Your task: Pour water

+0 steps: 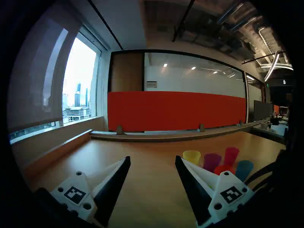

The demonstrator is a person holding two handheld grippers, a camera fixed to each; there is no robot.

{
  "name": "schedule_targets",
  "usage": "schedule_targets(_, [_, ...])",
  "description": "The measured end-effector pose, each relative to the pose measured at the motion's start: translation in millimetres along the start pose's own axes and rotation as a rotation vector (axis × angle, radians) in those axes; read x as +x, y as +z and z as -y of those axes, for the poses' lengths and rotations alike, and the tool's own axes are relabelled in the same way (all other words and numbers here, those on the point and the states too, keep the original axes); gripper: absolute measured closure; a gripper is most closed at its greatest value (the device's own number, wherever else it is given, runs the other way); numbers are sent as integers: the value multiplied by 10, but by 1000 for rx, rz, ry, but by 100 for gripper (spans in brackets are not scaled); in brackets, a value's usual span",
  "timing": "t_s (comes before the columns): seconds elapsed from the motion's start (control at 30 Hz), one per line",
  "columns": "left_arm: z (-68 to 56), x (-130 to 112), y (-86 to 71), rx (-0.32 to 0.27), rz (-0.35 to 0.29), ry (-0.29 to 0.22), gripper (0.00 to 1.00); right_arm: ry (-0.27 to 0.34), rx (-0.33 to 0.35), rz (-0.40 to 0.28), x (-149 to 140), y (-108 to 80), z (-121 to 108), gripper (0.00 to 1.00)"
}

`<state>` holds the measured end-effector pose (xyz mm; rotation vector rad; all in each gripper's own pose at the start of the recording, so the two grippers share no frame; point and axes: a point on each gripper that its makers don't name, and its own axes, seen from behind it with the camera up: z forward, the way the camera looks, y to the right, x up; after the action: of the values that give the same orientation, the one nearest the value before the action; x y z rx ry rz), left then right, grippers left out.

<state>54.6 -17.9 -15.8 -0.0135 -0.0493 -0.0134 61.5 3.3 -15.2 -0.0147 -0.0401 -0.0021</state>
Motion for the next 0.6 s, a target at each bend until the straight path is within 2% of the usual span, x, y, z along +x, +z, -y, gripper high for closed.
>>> schedule_targets(0.2, [63, -21, 19, 25, -29, -16, 13, -12, 9, 1, -63, 5, 62, 3])
schedule_targets(0.47, [218, -86, 31, 97, -53, 31, 13, -12, 5, 8, -79, 10, 86, 3])
schedule_targets(0.6, [227, -163, 51, 114, -55, 28, 13, 10, 0, 8, -48, 24, 76, 3])
